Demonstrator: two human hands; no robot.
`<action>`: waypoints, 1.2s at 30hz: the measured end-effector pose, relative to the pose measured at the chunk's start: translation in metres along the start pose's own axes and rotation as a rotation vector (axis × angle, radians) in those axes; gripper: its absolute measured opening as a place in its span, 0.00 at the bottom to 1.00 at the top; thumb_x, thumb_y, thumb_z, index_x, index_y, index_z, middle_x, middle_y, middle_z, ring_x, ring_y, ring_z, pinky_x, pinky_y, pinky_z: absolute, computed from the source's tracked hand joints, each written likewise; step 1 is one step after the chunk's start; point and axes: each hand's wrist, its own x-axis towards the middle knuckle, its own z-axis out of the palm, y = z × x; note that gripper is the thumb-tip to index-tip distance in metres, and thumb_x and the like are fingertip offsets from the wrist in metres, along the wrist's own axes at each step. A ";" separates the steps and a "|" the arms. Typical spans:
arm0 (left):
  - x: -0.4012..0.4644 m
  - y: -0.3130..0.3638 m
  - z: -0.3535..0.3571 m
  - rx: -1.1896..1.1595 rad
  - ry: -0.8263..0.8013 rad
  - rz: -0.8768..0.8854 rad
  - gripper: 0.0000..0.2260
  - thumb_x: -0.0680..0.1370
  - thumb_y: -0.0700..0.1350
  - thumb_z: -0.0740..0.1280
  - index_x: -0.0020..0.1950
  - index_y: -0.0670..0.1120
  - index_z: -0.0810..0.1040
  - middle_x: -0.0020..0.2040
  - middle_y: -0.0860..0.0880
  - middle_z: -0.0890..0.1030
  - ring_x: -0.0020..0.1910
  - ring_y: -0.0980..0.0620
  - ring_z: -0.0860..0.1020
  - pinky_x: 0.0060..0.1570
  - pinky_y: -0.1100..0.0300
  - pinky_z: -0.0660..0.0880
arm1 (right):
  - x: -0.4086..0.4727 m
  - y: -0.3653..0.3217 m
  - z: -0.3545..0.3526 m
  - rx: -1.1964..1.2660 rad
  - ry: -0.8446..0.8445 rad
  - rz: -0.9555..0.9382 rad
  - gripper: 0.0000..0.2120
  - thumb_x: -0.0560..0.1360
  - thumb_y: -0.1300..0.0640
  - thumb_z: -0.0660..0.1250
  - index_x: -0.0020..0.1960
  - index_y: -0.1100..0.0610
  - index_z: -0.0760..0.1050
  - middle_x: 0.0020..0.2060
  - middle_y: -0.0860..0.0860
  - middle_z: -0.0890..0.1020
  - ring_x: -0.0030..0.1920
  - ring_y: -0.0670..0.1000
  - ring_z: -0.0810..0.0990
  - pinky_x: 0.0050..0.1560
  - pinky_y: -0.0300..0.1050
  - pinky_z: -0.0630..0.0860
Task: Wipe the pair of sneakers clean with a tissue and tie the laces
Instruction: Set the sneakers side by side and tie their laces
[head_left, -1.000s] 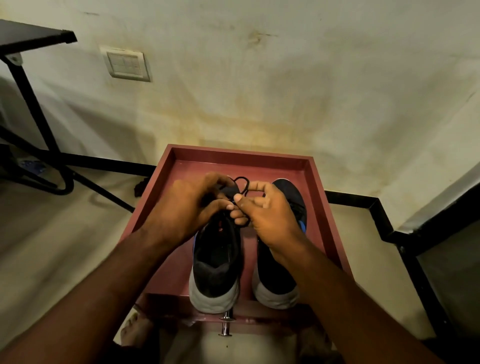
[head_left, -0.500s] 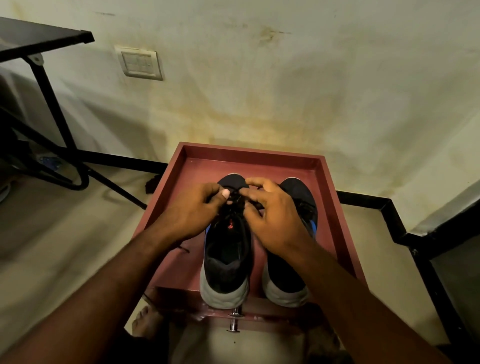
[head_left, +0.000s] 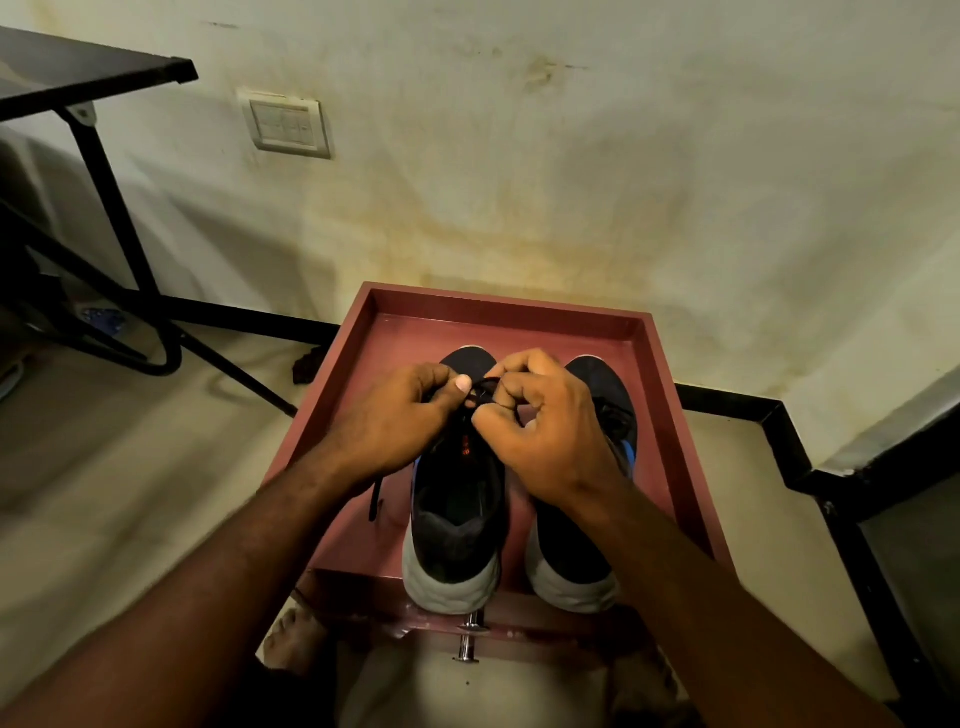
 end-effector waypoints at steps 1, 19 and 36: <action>0.000 0.001 0.002 0.038 0.024 0.014 0.15 0.84 0.56 0.61 0.47 0.49 0.82 0.44 0.40 0.85 0.47 0.37 0.84 0.50 0.35 0.80 | 0.001 0.001 0.000 -0.002 0.017 0.014 0.12 0.69 0.58 0.70 0.30 0.58 0.70 0.42 0.49 0.77 0.48 0.44 0.79 0.43 0.39 0.77; 0.008 -0.002 0.001 0.265 0.192 -0.080 0.18 0.86 0.52 0.58 0.40 0.48 0.75 0.34 0.49 0.75 0.31 0.54 0.71 0.34 0.57 0.67 | 0.014 0.030 -0.062 -0.095 0.332 0.198 0.06 0.78 0.54 0.71 0.54 0.51 0.78 0.42 0.44 0.83 0.38 0.41 0.82 0.41 0.34 0.78; -0.003 0.000 -0.022 0.373 0.187 0.150 0.05 0.78 0.53 0.71 0.49 0.54 0.85 0.46 0.58 0.85 0.45 0.60 0.81 0.45 0.61 0.77 | 0.010 0.006 -0.054 0.316 -0.099 0.182 0.09 0.80 0.48 0.70 0.49 0.50 0.87 0.33 0.50 0.83 0.25 0.47 0.71 0.29 0.41 0.69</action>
